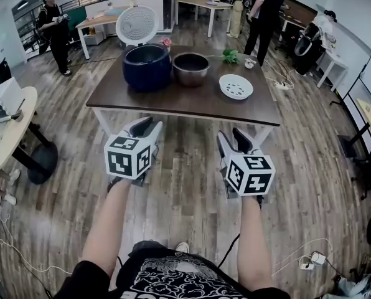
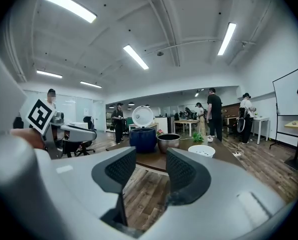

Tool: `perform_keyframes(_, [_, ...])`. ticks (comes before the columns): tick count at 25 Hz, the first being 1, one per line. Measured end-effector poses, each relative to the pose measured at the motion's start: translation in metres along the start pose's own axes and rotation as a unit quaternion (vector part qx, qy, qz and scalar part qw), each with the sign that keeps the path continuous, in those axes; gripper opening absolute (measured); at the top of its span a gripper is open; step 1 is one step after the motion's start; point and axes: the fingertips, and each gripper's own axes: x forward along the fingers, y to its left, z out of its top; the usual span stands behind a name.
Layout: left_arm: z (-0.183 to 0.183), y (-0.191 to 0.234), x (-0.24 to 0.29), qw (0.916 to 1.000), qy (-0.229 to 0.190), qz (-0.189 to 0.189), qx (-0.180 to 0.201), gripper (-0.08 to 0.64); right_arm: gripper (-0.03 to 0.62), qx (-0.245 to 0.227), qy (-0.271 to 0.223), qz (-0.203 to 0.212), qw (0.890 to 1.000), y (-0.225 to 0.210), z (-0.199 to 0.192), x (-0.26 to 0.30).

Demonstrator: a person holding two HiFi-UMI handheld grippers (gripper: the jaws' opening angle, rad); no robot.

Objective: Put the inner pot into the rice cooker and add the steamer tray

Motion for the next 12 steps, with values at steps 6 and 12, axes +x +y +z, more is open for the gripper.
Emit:
perform_keyframes(6, [0.004,0.0,0.01,1.0,0.0,0.003,0.007,0.169,0.21,-0.001,-0.001,0.012,1.0,-0.008,0.003,0.009])
perform_keyframes(12, [0.009,0.001,0.025,0.9999,-0.005,-0.009,-0.006,0.274,0.257,-0.003,0.006,0.028,1.0,-0.013,0.0,0.023])
